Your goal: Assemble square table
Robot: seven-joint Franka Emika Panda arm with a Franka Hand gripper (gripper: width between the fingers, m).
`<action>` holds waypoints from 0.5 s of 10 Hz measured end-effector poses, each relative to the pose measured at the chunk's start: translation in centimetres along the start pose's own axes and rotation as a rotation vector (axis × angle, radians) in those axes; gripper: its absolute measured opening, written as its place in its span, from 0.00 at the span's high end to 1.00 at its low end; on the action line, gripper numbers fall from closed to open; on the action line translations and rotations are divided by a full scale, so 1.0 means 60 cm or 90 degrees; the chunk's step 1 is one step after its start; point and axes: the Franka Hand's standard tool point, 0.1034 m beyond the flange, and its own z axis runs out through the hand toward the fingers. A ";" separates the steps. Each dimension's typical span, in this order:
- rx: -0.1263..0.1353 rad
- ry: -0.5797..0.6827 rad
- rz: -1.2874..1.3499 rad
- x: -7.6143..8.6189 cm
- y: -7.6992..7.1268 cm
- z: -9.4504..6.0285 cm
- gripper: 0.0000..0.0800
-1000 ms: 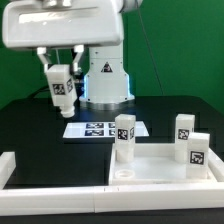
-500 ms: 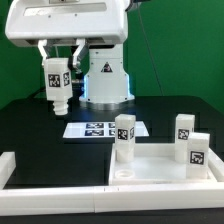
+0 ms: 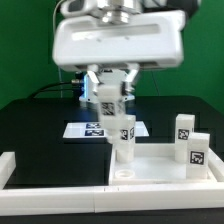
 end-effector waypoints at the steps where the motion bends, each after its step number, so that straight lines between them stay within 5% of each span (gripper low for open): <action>1: -0.001 0.005 -0.009 0.000 -0.021 0.010 0.64; 5: -0.005 0.003 -0.015 -0.001 -0.008 0.010 0.64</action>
Offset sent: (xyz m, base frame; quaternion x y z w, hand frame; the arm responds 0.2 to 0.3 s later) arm 0.0000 0.0000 0.0000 0.0000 0.0000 0.0000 1.0000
